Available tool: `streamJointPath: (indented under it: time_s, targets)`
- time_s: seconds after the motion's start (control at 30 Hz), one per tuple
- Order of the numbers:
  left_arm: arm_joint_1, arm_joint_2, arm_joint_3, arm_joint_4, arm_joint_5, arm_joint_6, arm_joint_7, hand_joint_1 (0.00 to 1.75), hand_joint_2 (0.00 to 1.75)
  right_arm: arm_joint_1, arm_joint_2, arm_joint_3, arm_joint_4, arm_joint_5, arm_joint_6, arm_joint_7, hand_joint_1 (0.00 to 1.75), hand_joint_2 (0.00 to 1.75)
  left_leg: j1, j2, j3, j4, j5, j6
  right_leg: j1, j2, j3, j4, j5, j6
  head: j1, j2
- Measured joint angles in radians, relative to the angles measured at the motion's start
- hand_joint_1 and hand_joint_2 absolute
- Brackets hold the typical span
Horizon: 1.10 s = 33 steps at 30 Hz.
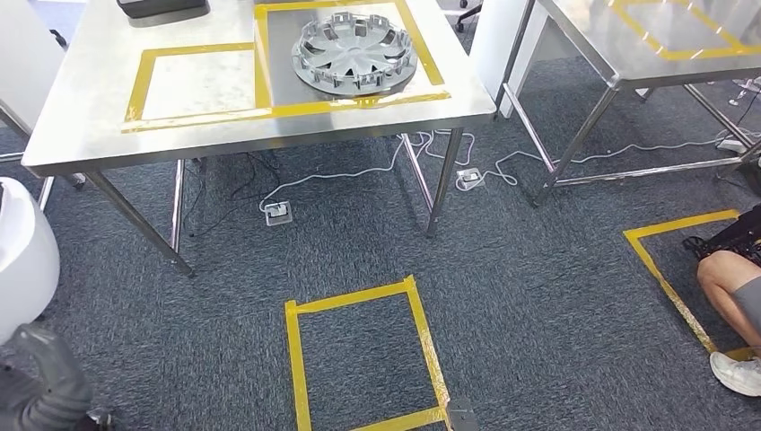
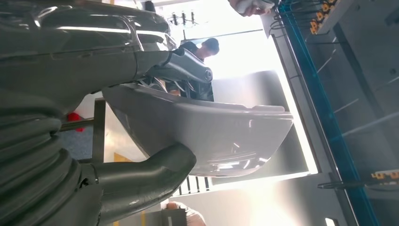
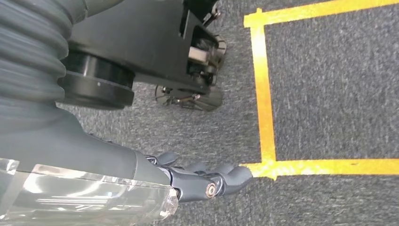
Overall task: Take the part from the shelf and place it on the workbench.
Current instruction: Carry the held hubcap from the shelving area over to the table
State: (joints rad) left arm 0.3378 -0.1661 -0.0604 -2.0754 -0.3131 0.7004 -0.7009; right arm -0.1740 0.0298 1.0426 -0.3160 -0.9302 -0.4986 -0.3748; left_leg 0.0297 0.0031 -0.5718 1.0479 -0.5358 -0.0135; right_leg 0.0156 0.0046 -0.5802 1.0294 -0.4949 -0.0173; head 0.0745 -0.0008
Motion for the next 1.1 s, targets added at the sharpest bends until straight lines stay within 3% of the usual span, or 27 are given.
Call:
streamJointPath:
  time_s: [0.1, 0.2, 0.23, 0.27, 0.3, 0.37, 0.4, 0.43, 0.57, 0.63, 0.7, 0.73, 0.77, 0.8, 0.87, 0.9, 0.93, 1.0, 1.1]
  targets:
    - [-0.001, 0.0, 0.0, -0.002, 0.001, 0.0, 0.0, 1.75, 1.75, -0.001, 0.0, 0.0, -0.002, 0.002, 0.0, 0.0, 0.0, 1.75, -0.001, -0.001, -0.01, 0.027, -0.022, -0.012, -0.006, -0.003, 0.022, -0.036, 0.009, -0.007, -0.005, 0.0]
    - [0.0, 0.0, 0.0, -0.002, 0.001, 0.0, 0.0, 1.75, 1.75, -0.001, 0.001, 0.0, -0.005, 0.002, 0.001, 0.001, 0.0, 1.75, -0.003, -0.005, -0.099, 0.187, -0.094, -0.016, -0.005, -0.004, 0.033, -0.045, 0.006, -0.014, -0.024, 0.0]
    - [0.0, 0.0, 0.0, -0.002, 0.001, 0.0, 0.0, 1.75, 1.75, 0.0, 0.001, 0.0, -0.005, 0.002, 0.002, 0.002, 0.0, 1.75, -0.003, -0.005, -0.126, 0.228, -0.101, -0.018, -0.004, -0.004, 0.035, -0.043, 0.002, -0.015, -0.029, 0.0]
    - [0.0, 0.0, 0.0, -0.001, 0.001, 0.0, 0.0, 1.75, 1.75, 0.001, 0.001, 0.0, -0.005, 0.002, 0.003, 0.003, 0.0, 1.75, -0.004, -0.005, -0.138, 0.238, -0.088, -0.018, -0.003, -0.004, 0.039, -0.042, -0.002, -0.015, -0.034, 0.0]
    - [0.0, 0.0, 0.0, -0.001, 0.001, 0.0, 0.0, 1.75, 1.75, 0.002, 0.001, 0.0, -0.005, 0.002, 0.004, 0.005, 0.0, 1.75, -0.004, -0.004, -0.13, 0.212, -0.056, -0.018, -0.003, -0.002, 0.045, -0.039, -0.008, -0.013, -0.037, 0.0]
    - [0.0, 0.0, 0.0, 0.0, 0.001, 0.0, 0.0, 1.75, 1.75, 0.003, 0.001, 0.0, -0.005, 0.002, 0.006, 0.007, 0.0, 1.75, -0.004, -0.001, -0.078, 0.101, 0.016, -0.016, -0.003, 0.0, 0.057, -0.033, -0.023, -0.006, -0.046, 0.0]
    - [0.0, 0.0, 0.0, 0.0, 0.001, 0.0, 0.0, 1.75, 1.75, 0.002, 0.001, 0.0, -0.006, 0.003, 0.007, 0.008, 0.0, 1.75, -0.005, 0.0, -0.053, 0.052, 0.032, -0.011, -0.001, 0.001, 0.06, -0.027, -0.032, 0.0, -0.051, 0.0]
    - [0.0, 0.0, 0.0, 0.001, 0.001, 0.0, 0.0, 1.75, 1.75, 0.002, 0.001, 0.0, -0.005, 0.003, 0.008, 0.008, 0.0, 1.75, -0.007, 0.001, -0.037, 0.022, 0.035, -0.006, 0.0, 0.002, 0.062, -0.022, -0.039, 0.006, -0.053, 0.0]
    - [0.001, -0.001, 0.001, 0.0, 0.001, 0.0, 0.0, 1.75, 1.75, 0.001, 0.001, 0.0, -0.005, 0.006, 0.009, 0.008, 0.0, 1.75, -0.006, -0.002, -0.019, 0.005, 0.018, 0.017, 0.001, 0.001, 0.065, -0.003, -0.053, 0.023, -0.049, 0.0]
    - [0.001, -0.002, 0.002, 0.0, 0.001, 0.0, 0.0, 1.75, 1.75, 0.0, 0.001, 0.0, -0.006, 0.009, 0.01, 0.008, 0.0, 1.75, -0.002, -0.001, -0.006, 0.003, 0.011, 0.026, -0.005, 0.0, 0.027, 0.069, -0.082, 0.037, -0.041, 0.0]
    - [0.001, -0.002, 0.003, 0.0, 0.001, 0.0, 0.0, 1.75, 1.75, 0.0, 0.001, 0.0, -0.006, 0.01, 0.01, 0.008, 0.0, 1.75, -0.002, 0.001, 0.004, 0.002, 0.001, 0.03, -0.012, -0.001, -0.05, 0.197, -0.127, 0.048, -0.031, 0.0]
    - [0.002, -0.003, 0.003, 0.0, 0.002, 0.0, 0.0, 1.75, 1.75, 0.002, 0.001, 0.0, -0.005, 0.01, 0.01, 0.008, 0.0, 1.75, -0.003, 0.002, 0.011, 0.002, -0.005, 0.031, -0.014, -0.001, -0.086, 0.248, -0.14, 0.051, -0.027, 0.0]
    - [0.002, -0.003, 0.003, 0.0, 0.003, 0.0, 0.0, 1.75, 1.75, 0.004, 0.001, 0.0, -0.005, 0.01, 0.01, 0.009, 0.0, 1.75, -0.003, 0.002, 0.019, 0.002, -0.012, 0.03, -0.014, -0.001, -0.109, 0.27, -0.135, 0.05, -0.024, 0.0]
    - [0.002, -0.003, 0.004, 0.0, 0.004, 0.0, 0.0, 1.75, 1.75, 0.005, 0.001, 0.0, -0.005, 0.01, 0.01, 0.009, 0.0, 1.75, -0.005, 0.002, 0.029, 0.002, -0.019, 0.029, -0.014, -0.001, -0.115, 0.256, -0.109, 0.047, -0.02, 0.0]
    - [0.001, -0.003, 0.004, 0.0, 0.004, 0.0, 0.0, 1.75, 1.75, 0.006, 0.0, 0.0, -0.005, 0.01, 0.01, 0.009, 0.0, 1.75, -0.007, 0.002, 0.051, 0.0, -0.035, 0.027, -0.009, -0.001, -0.084, 0.139, -0.016, 0.028, -0.011, 0.0]
    - [0.001, -0.003, 0.004, 0.0, 0.004, 0.0, 0.0, 1.75, 1.75, 0.005, -0.001, 0.0, -0.005, 0.01, 0.009, 0.009, 0.0, 1.75, -0.009, 0.001, 0.061, -0.003, -0.041, 0.026, -0.005, 0.0, -0.067, 0.085, 0.011, 0.017, -0.01, 0.0]
    - [0.001, -0.003, 0.004, 0.0, 0.004, 0.0, 0.0, 1.75, 1.75, 0.005, -0.002, 0.0, -0.005, 0.01, 0.009, 0.009, 0.0, 1.75, -0.008, 0.001, 0.066, -0.006, -0.046, 0.022, 0.0, 0.0, -0.052, 0.043, 0.021, 0.004, -0.01, 0.0]
    - [0.001, -0.004, 0.004, 0.001, 0.004, 0.0, -0.001, 1.75, 1.75, 0.007, -0.003, 0.0, -0.005, 0.01, 0.009, 0.009, 0.0, 1.75, -0.006, -0.001, 0.077, -0.009, -0.045, 0.011, 0.007, 0.0, -0.04, 0.014, 0.012, -0.014, -0.007, 0.0]
    - [0.002, -0.004, 0.004, 0.0, 0.004, 0.0, -0.001, 1.75, 1.75, 0.01, -0.005, 0.0, -0.005, 0.01, 0.008, 0.009, 0.0, 1.75, -0.007, -0.003, 0.091, 0.013, -0.046, -0.005, 0.003, 0.0, 0.009, -0.029, 0.024, -0.023, -0.004, 0.0]
